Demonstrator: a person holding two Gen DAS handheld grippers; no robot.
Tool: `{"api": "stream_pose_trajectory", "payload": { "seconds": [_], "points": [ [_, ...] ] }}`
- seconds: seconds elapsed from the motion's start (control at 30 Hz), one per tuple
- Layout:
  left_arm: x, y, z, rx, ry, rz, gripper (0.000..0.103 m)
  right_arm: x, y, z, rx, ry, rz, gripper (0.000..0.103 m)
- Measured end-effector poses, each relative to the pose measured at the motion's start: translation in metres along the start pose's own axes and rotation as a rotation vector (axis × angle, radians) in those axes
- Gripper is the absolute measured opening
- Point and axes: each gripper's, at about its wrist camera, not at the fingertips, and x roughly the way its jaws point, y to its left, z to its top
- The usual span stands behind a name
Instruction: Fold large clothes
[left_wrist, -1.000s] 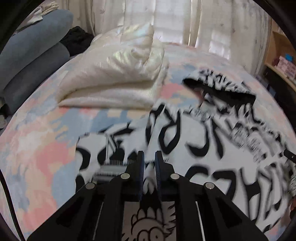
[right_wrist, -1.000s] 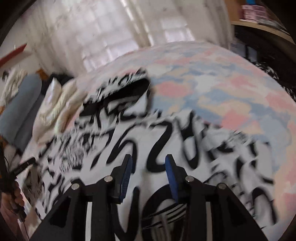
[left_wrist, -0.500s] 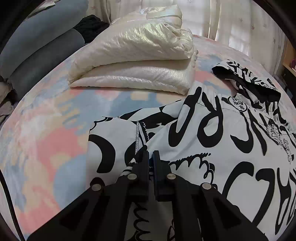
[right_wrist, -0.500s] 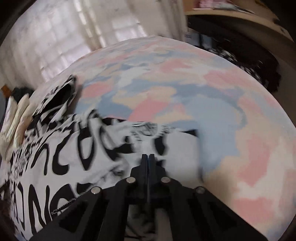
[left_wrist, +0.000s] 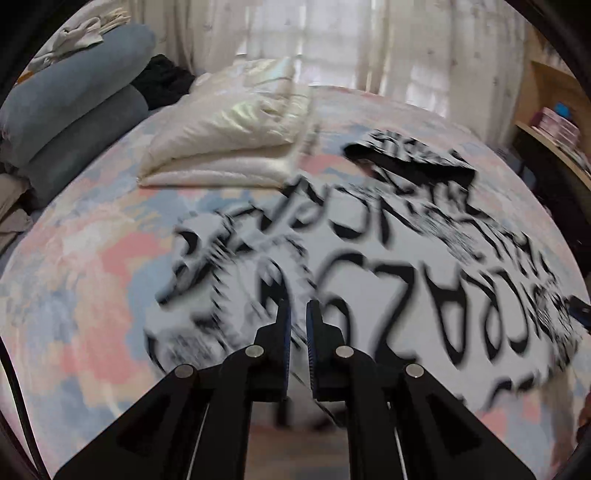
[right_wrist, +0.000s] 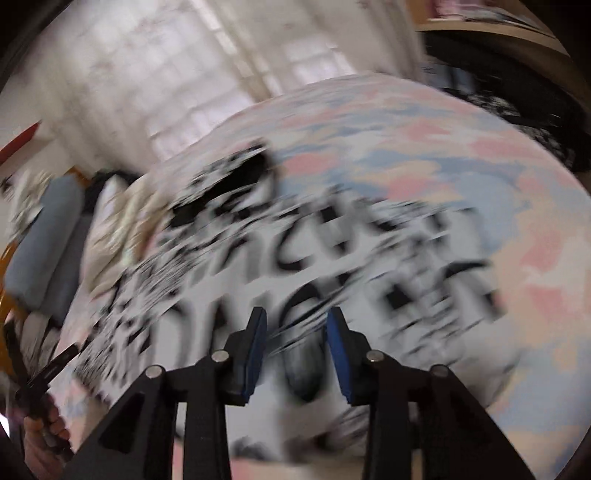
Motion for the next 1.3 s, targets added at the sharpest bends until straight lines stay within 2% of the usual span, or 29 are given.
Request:
{"api": "stream_pose_trajectory", "payload": {
  "seconds": [0.07,0.17,0.23,0.33,0.4,0.43,0.47,0.5,0.53,0.57,0.63,0.77,0.93,1.07,1.23,1.3],
  "points": [
    [0.000,-0.011,-0.018,0.003,0.007,0.000,0.006,0.005,0.023,-0.016,-0.044,0.020,0.021,0.034],
    [0.014,-0.013,-0.037,-0.017,0.039,0.059,0.006,0.022,0.045,-0.039,-0.109,0.072,0.028,0.034],
    [0.023,0.000,-0.043,-0.065,0.044,0.097,0.006,0.033,0.043,-0.052,-0.126,0.110,0.003,0.034],
    [0.026,0.028,-0.040,-0.154,0.050,0.076,0.006,0.032,0.018,-0.056,-0.127,0.100,-0.048,0.030],
    [0.030,0.042,-0.037,-0.175,0.054,0.095,0.005,0.022,-0.006,-0.051,-0.109,0.075,-0.154,0.031],
    [0.032,0.048,-0.036,-0.186,0.058,0.079,0.005,0.018,-0.025,-0.048,-0.101,0.066,-0.255,0.030],
    [0.033,0.051,-0.035,-0.193,0.061,0.072,0.004,0.014,-0.038,-0.046,-0.082,0.064,-0.266,0.028],
    [0.033,0.053,-0.034,-0.196,0.065,0.075,0.003,0.009,-0.058,-0.044,-0.031,0.064,-0.233,0.014],
    [0.033,0.054,-0.033,-0.201,0.065,0.076,0.003,0.005,-0.070,-0.043,0.008,0.068,-0.216,0.005],
    [0.031,0.054,-0.034,-0.205,0.061,0.080,0.003,0.001,-0.079,-0.042,0.035,0.070,-0.218,0.000],
    [0.028,0.056,-0.034,-0.213,0.055,0.090,0.003,-0.009,-0.088,-0.041,0.060,0.059,-0.193,0.000],
    [0.026,0.061,-0.030,-0.227,0.063,0.086,0.003,-0.012,-0.081,-0.044,0.024,0.061,-0.242,0.000],
    [0.014,0.059,-0.021,-0.195,0.067,0.095,0.003,-0.020,-0.074,-0.047,0.019,0.077,-0.252,0.004],
    [0.000,0.057,-0.014,-0.170,0.047,0.125,0.024,-0.026,-0.075,-0.049,0.052,0.094,-0.226,0.005],
    [-0.020,0.050,0.004,-0.129,0.011,0.100,0.032,-0.033,-0.064,-0.046,0.047,0.095,-0.192,0.006],
    [-0.026,0.043,0.015,-0.097,-0.006,0.097,0.041,-0.033,-0.055,-0.040,0.030,0.103,-0.181,0.009]
  ]
}}
